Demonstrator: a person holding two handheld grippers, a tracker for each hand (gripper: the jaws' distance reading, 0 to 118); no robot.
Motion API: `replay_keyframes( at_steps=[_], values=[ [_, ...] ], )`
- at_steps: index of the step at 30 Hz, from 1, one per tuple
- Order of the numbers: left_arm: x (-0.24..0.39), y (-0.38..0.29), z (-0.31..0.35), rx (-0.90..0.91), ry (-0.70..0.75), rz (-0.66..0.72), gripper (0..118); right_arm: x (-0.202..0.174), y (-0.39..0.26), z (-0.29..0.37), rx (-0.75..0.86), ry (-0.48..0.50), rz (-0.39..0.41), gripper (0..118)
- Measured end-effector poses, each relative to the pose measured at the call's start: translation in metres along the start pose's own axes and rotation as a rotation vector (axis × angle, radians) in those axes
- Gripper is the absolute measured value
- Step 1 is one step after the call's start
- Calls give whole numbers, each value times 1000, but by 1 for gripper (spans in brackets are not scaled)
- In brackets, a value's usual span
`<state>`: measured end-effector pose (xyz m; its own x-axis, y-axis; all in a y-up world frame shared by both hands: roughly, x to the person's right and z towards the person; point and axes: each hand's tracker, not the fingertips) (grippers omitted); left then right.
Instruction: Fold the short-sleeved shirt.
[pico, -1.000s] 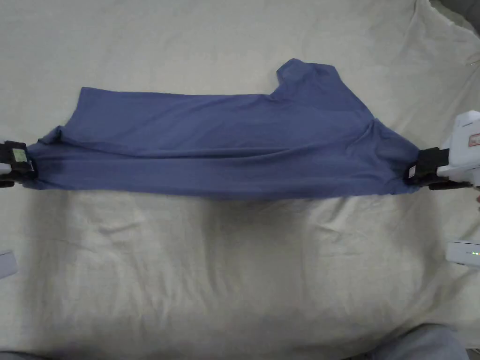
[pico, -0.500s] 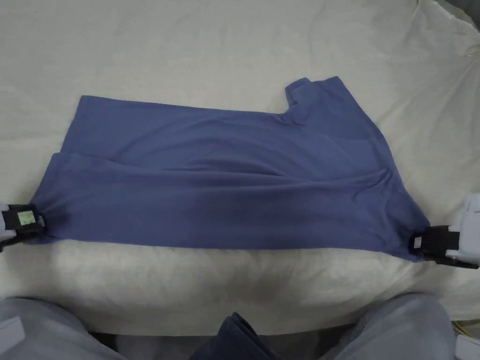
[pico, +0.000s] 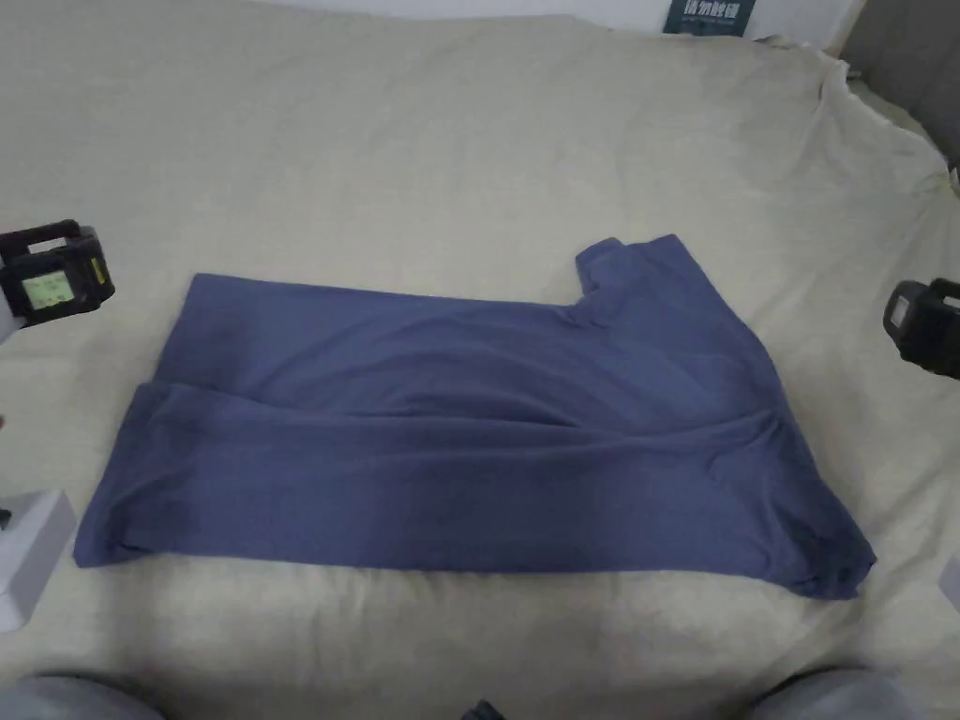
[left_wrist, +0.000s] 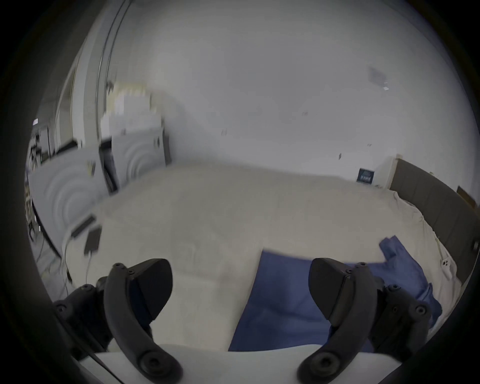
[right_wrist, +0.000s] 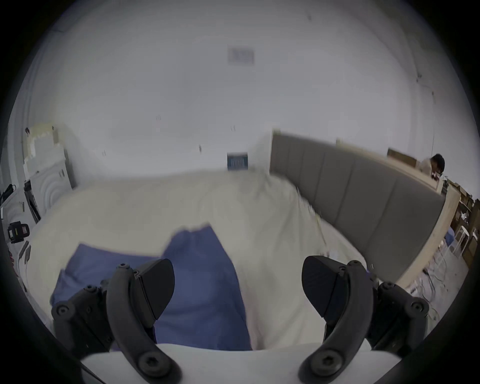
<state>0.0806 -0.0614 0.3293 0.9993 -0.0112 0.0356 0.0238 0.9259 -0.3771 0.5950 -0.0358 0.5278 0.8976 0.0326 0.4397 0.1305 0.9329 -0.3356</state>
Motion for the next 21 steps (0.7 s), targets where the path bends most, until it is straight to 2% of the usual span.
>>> replay_keyframes(
  at_steps=[1,3,4,5,6,7,8,14,21],
  values=[
    [9,3,2,36,1,-19,97,-8,3,0,43,9,-5,102],
    [27,5,1,72,-43,-46,70,-25,5,-3,90,32,-28,97],
    [34,5,0,69,-70,-54,48,-29,2,-10,85,46,-44,87],
    [40,3,-1,56,-84,-53,17,-35,-2,-13,90,64,-59,58],
    [45,1,-3,48,-99,-50,0,-40,-4,-15,90,82,-61,29],
    [50,-3,-6,41,-112,-46,0,-47,-8,-19,81,88,-62,4],
    [54,-8,-6,44,-106,-39,0,-51,-13,-26,73,87,-70,0],
    [64,-26,-12,30,-130,-35,0,-69,-33,-40,60,111,-55,0],
    [63,-19,-46,-23,-114,-24,0,-76,-26,-61,40,119,-80,0]
  ],
)
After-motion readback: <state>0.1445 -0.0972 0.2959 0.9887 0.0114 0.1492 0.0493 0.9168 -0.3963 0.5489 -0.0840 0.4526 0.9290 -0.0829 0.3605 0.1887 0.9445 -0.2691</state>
